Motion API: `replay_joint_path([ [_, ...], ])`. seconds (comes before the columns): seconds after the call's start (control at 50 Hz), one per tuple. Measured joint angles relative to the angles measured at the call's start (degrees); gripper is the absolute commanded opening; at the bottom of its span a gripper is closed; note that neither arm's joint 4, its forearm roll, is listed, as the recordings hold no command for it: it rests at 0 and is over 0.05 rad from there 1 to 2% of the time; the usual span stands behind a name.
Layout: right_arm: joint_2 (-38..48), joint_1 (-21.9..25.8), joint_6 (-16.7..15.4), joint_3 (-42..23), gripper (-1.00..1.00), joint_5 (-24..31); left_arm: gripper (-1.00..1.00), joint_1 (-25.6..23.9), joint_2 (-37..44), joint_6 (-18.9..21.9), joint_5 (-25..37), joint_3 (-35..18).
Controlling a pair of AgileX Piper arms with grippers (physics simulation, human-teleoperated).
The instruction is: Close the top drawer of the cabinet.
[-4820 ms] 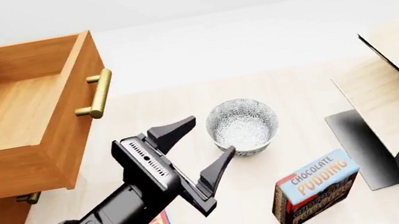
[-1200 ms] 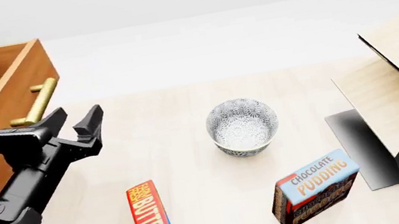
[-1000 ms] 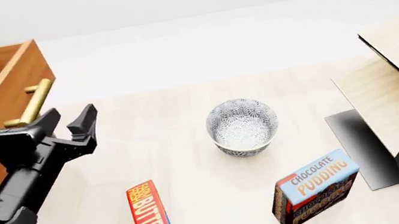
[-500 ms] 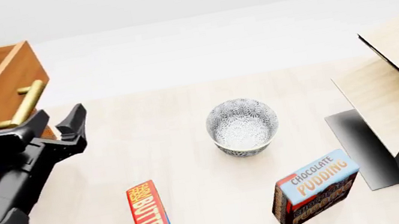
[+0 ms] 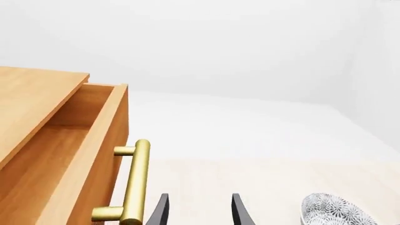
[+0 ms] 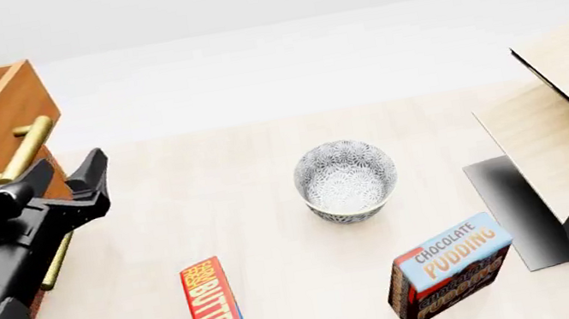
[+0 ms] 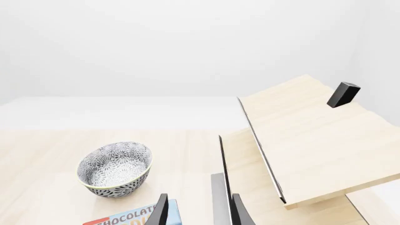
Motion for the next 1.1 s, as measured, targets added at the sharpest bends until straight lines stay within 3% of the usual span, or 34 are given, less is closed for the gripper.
replay_joint_path([
  [1.1,0.0,0.0,0.0,0.0,1.00,0.0,1.00,10.7,-2.1,-1.9,1.0,0.6],
])
